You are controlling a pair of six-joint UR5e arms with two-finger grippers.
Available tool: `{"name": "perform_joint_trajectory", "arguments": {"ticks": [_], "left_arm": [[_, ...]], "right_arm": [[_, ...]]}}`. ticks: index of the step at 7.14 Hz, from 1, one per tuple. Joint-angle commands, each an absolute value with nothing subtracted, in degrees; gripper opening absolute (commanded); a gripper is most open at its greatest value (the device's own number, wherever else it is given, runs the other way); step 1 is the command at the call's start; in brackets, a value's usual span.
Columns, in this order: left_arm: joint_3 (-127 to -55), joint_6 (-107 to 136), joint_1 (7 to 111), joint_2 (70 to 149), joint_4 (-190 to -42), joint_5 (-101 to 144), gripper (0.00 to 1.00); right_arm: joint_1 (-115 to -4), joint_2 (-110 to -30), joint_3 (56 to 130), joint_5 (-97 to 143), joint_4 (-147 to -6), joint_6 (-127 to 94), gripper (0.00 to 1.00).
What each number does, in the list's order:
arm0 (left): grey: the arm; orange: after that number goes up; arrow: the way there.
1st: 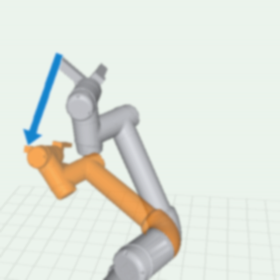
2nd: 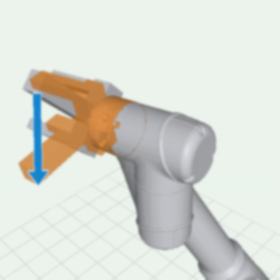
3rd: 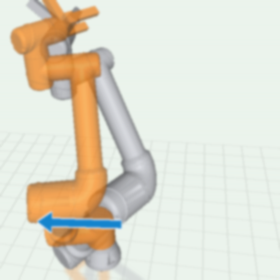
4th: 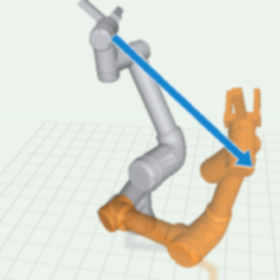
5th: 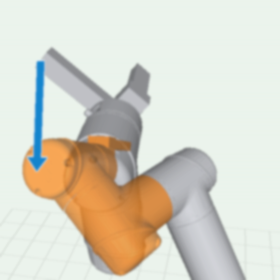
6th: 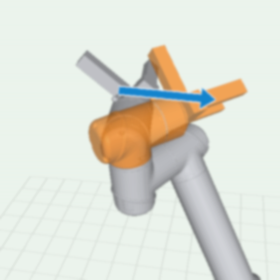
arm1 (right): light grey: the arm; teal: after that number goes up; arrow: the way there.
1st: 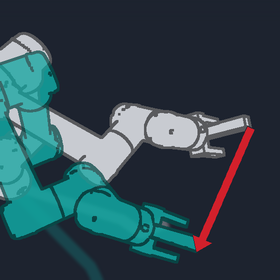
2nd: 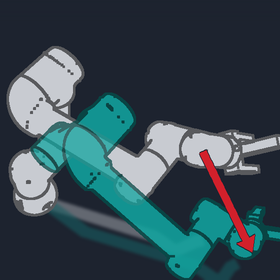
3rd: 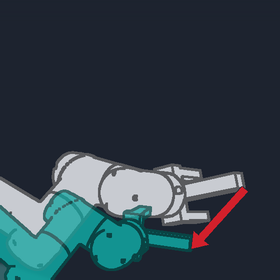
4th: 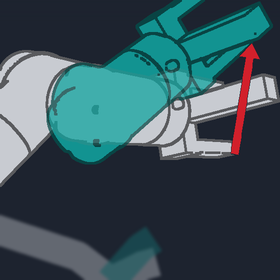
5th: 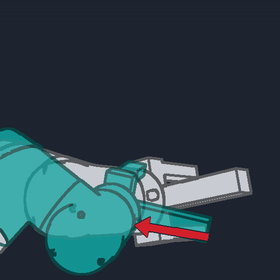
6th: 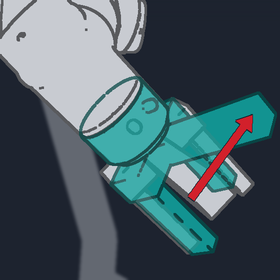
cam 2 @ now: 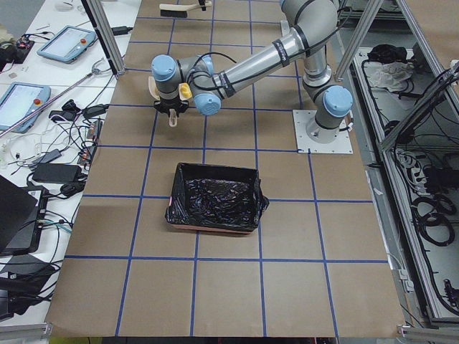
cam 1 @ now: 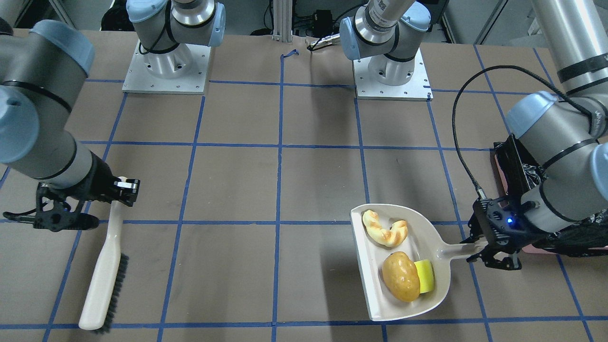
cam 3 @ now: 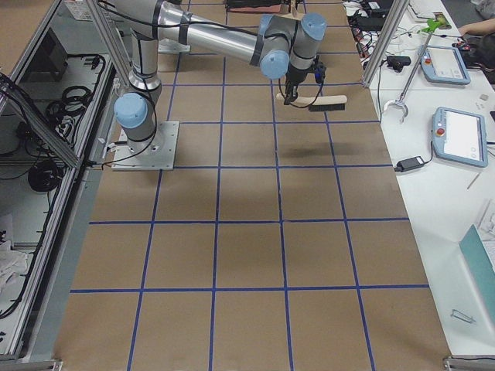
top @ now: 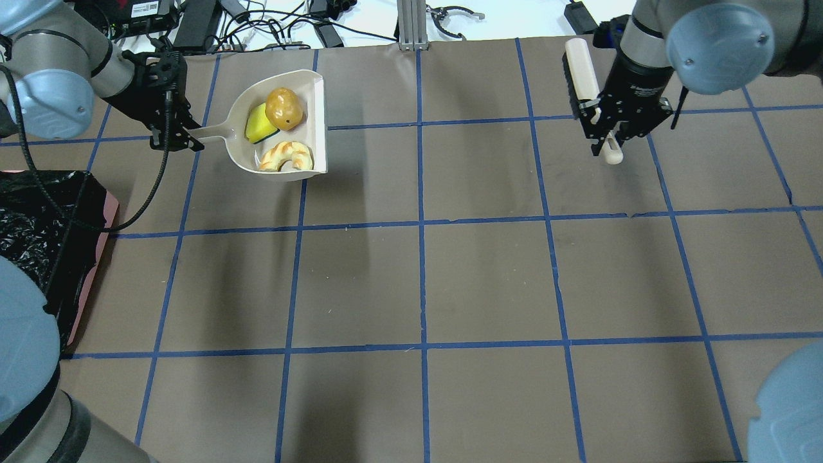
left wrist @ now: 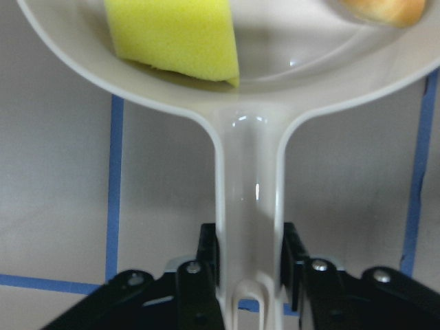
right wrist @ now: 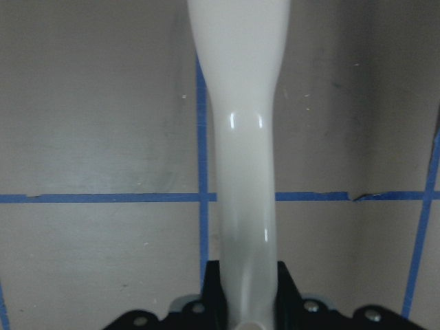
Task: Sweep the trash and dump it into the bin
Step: 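Carry the loaded dustpan over the black trash bin with the left gripper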
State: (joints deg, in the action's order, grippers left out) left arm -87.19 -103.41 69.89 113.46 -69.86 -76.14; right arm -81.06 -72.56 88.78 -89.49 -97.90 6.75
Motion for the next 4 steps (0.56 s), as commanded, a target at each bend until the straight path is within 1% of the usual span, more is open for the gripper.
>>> {"name": "perform_joint_trajectory", "arguments": {"ticks": [1,2,4], "left_arm": [[-86.84,-109.20,63.58,107.78,-78.72,-73.49,0.00],[-86.66,-115.16,59.72,105.93,-81.97,-73.91,0.00],[-86.31,-131.23,47.79,104.33,-84.11,-76.88,0.00]], "right_arm": [[-75.68,-71.64,92.53,-91.21,-100.52,9.22,0.00],[-75.50,-70.41,93.94,-94.80,-104.64,12.36,0.00],[-74.19,-69.27,94.57,-94.83,-105.29,19.38,0.00]]}}
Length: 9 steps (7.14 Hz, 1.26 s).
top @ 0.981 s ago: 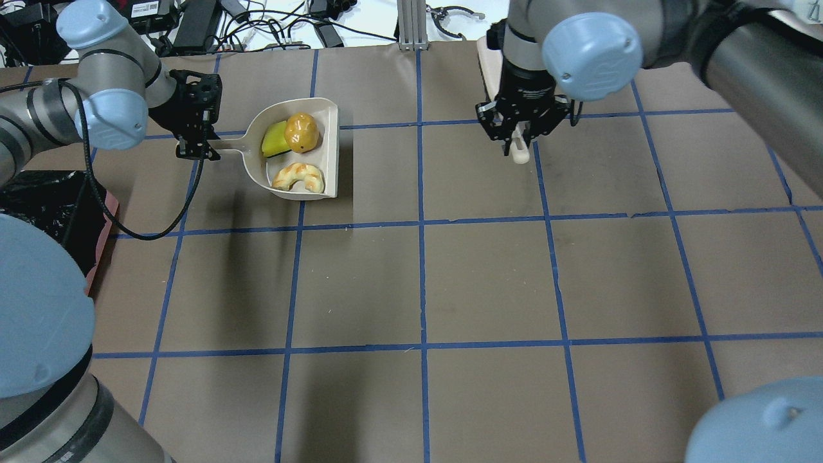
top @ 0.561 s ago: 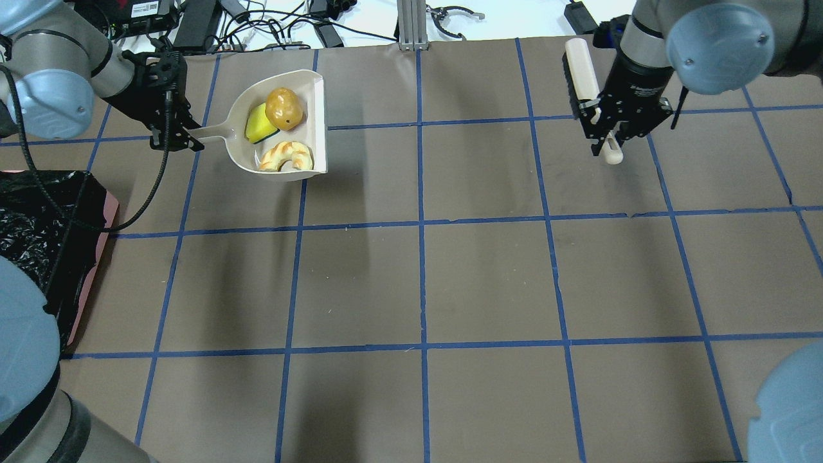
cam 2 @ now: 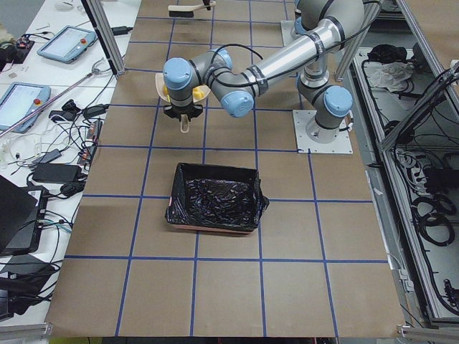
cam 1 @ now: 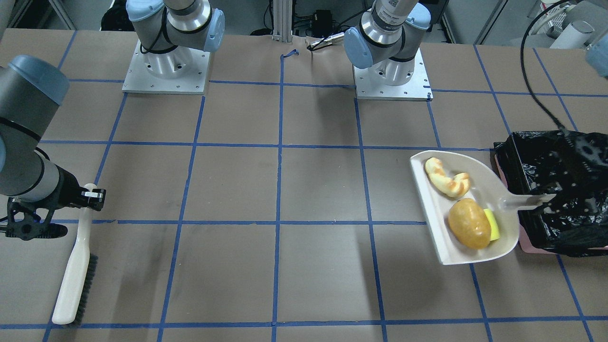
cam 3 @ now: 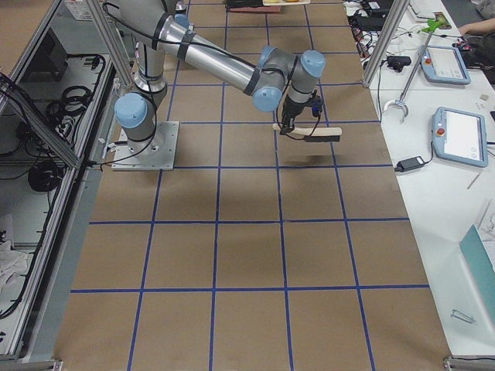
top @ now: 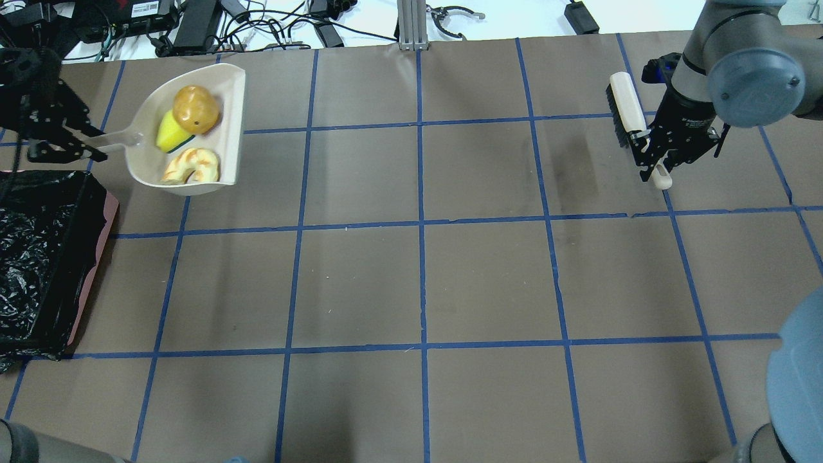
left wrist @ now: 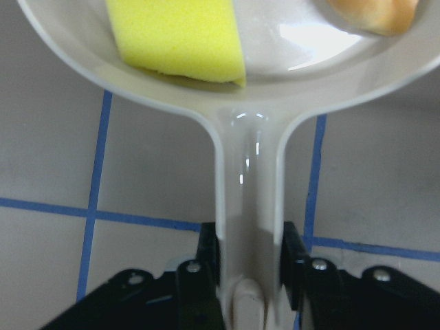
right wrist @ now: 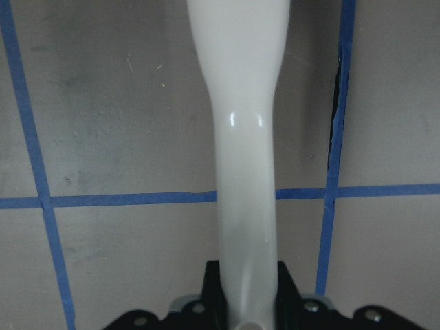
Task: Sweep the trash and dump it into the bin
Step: 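Carry the loaded dustpan over the black trash bin with the left gripper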
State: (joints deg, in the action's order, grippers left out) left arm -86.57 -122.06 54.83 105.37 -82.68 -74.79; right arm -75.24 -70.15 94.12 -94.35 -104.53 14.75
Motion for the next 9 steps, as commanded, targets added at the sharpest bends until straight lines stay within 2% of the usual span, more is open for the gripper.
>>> {"name": "perform_joint_trajectory", "arguments": {"ticks": [1,2,4,9], "left_arm": [[-86.13,-137.40,42.07,104.41,-84.02,-79.51,0.00],[-85.26,-141.98,38.62,104.41,-83.33,-83.37,0.00],[-79.04,-145.37,36.65,106.69,-80.87,-91.09,0.00],[-81.64,-148.71,37.43,107.75,-49.48,-109.46,0.00]], "right_arm": [[-72.00,-68.30,94.74,-94.66,-105.47,23.08,0.00],[-71.20,-67.33,94.75,-94.92,-107.30,23.29,0.00],[-71.19,-66.89,94.83,-95.01,-107.75,22.42,0.00],[-71.10,-65.21,94.83,-95.10,-110.13,17.49,0.00]]}}
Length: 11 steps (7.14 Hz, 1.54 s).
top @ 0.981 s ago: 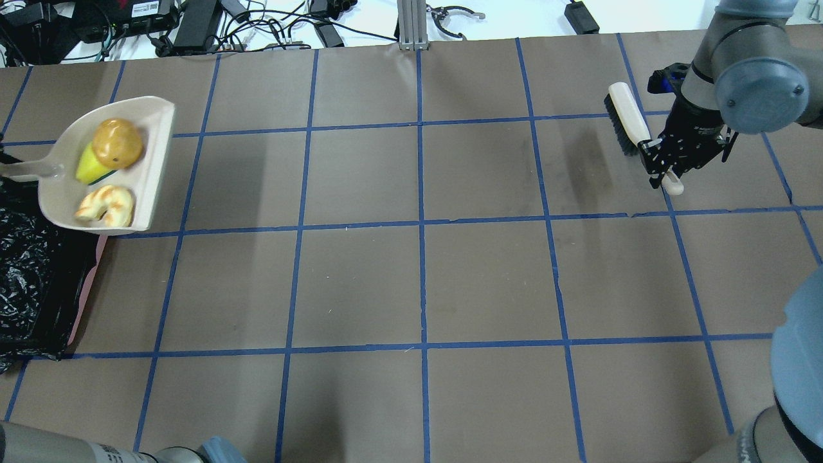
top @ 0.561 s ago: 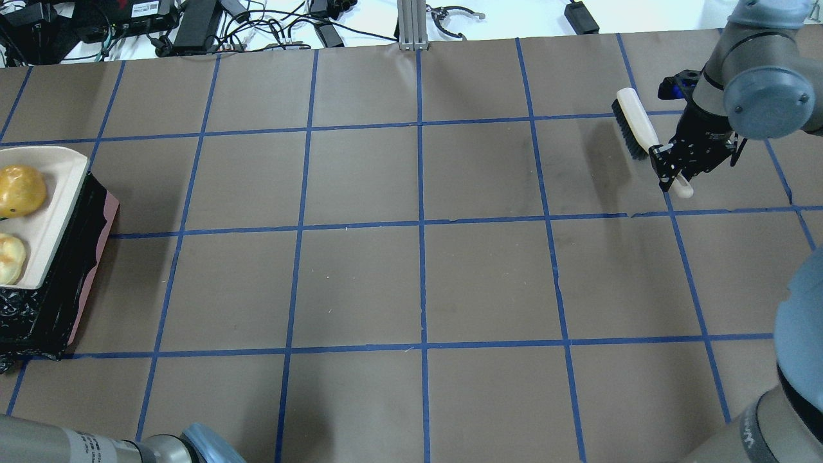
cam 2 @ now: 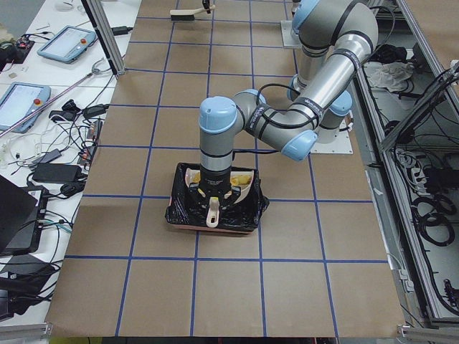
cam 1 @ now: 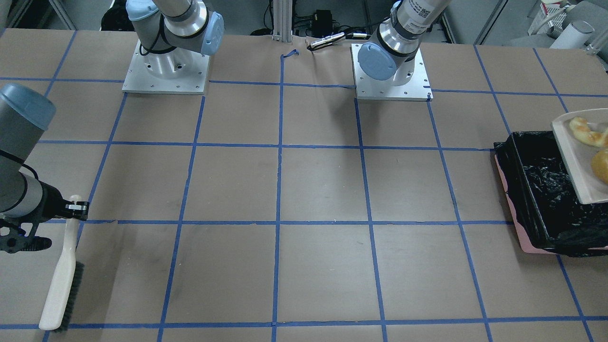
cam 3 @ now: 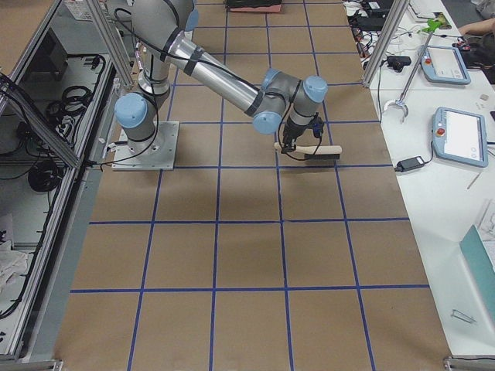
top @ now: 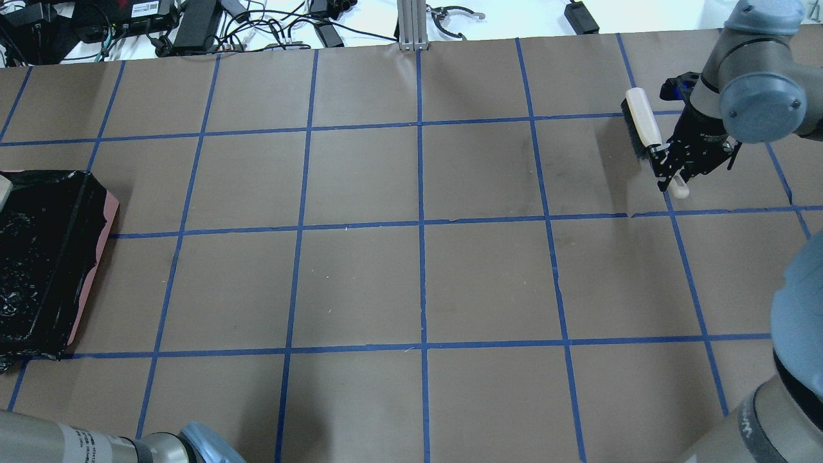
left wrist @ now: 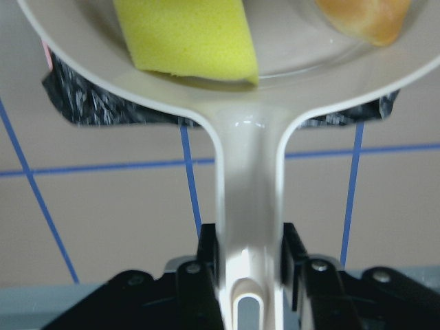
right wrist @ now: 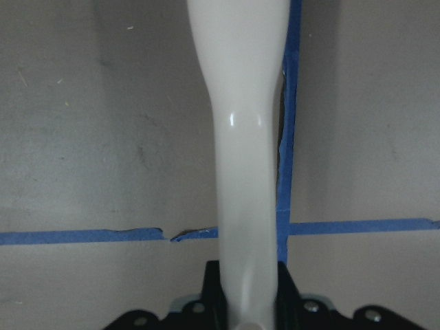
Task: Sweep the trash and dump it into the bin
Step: 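Tilt the dustpan to dump the items into the bin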
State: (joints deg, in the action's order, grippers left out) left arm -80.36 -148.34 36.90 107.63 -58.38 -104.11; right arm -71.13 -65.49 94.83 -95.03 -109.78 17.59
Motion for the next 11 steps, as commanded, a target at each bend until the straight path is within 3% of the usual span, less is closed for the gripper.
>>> {"name": "perform_joint_trajectory", "arguments": {"ticks": [1,4,7,11], "left_arm": [[-81.65,-148.80,38.22,107.75,-45.83,-114.04,0.00],[-83.66,-148.36,43.49,106.80,-44.03,-123.46,0.00],[-89.21,-151.16,43.77,106.61,-31.23,-125.77,0.00],[-87.89,-152.50,44.21,106.45,-35.99,-114.33,0.00]], "right_arm": [[-71.10,-65.13,94.83,-95.10,-109.87,17.40,0.00],[-71.10,-65.21,95.44,-95.10,-109.34,17.14,0.00],[-69.62,-65.57,96.33,-96.06,-108.81,17.84,0.00],[-69.61,-67.40,96.50,-96.15,-106.97,17.67,0.00]]}}
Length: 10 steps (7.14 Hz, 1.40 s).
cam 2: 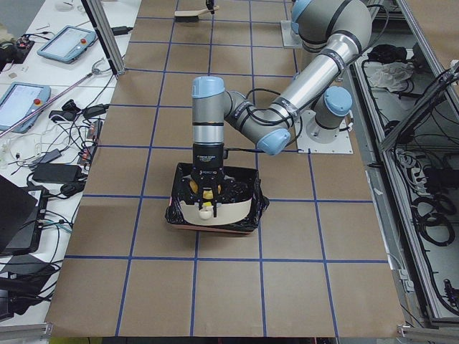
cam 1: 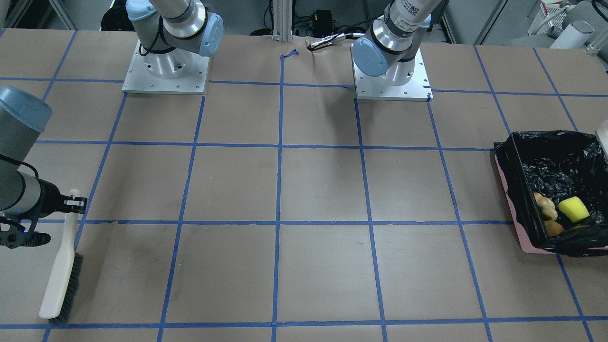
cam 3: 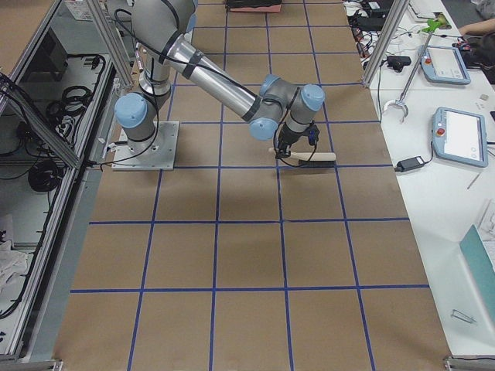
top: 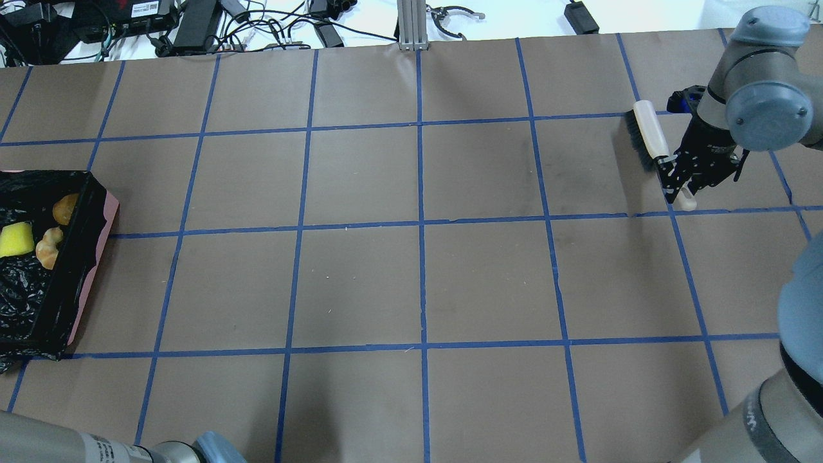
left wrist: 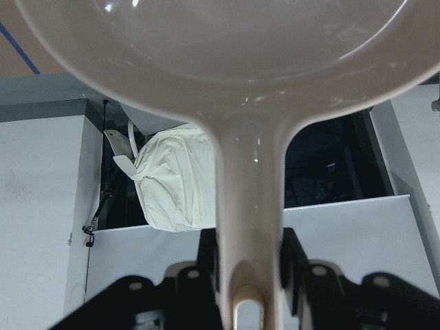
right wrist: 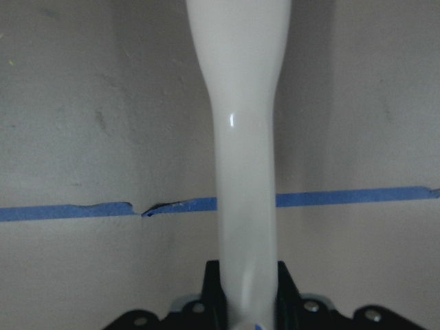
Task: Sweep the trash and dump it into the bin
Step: 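Tilt the dustpan to dump the items into the bin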
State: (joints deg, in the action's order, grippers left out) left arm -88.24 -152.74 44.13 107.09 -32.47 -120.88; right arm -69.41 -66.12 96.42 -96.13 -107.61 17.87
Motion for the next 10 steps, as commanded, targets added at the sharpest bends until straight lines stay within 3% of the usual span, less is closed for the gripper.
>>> {"name": "perform_joint_trajectory", "arguments": {"ticks": [1,4,7,10], "left_arm": [[-87.37,-149.18,43.77,105.57,-44.65,-106.25,0.00],[-81.92,-134.62,49.45,105.73,-64.37,-95.98,0.00],[-82.27,-123.58,60.70,109.14,-68.47,-95.10,0.00],[-81.48,-113.76,70.97,115.91,-65.67,-101.03,0.00]], "right_arm": [[-69.70,-68.28,96.59,-95.89,-106.09,17.58,0.00],[-69.70,-67.94,97.73,-95.27,-106.08,18.19,0.00],[-69.70,-67.85,98.61,-95.54,-106.52,18.28,0.00],[-69.70,-67.50,98.61,-95.80,-107.05,18.28,0.23]]}}
